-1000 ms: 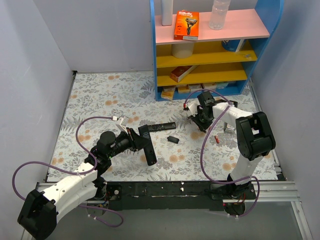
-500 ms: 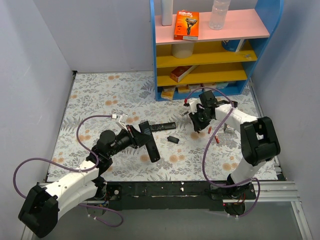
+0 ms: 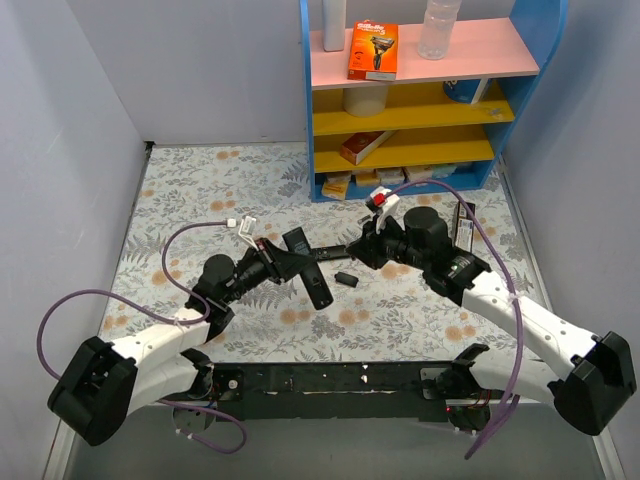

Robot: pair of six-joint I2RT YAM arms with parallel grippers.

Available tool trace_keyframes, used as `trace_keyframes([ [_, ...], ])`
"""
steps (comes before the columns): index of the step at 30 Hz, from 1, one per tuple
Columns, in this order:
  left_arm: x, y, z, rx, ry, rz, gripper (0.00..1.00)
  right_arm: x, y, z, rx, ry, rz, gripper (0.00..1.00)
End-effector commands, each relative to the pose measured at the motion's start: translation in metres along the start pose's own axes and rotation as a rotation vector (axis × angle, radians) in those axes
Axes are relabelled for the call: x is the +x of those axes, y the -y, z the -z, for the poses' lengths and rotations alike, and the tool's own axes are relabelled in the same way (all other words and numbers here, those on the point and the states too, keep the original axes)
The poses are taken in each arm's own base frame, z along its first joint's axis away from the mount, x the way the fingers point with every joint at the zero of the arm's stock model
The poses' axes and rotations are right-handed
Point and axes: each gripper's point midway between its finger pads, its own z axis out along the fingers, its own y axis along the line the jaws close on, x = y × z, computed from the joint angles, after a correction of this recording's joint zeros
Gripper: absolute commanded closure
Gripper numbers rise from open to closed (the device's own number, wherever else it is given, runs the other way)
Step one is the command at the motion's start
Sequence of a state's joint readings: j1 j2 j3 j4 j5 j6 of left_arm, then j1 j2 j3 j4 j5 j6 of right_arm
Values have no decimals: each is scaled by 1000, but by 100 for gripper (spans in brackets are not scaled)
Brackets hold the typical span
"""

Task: Load the batteries into the remote control
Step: Pick up the battery from the center of the board, then load the battery into the remote control.

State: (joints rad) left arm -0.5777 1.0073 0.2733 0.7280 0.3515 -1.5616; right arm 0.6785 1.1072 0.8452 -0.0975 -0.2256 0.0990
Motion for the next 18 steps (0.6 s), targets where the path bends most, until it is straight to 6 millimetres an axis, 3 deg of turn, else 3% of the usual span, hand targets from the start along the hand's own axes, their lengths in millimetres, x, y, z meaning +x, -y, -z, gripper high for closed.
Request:
trace_keyframes([
  [1, -39, 40, -15, 126, 108, -39, 100, -48, -31, 11, -33, 246, -131, 99],
  [10, -54, 52, -35, 185, 132, -34, 100, -61, -65, 20, -105, 344, -147, 99],
  [18, -68, 59, -44, 200, 166, -37, 100, -56, -74, 17, -129, 329, -116, 99],
])
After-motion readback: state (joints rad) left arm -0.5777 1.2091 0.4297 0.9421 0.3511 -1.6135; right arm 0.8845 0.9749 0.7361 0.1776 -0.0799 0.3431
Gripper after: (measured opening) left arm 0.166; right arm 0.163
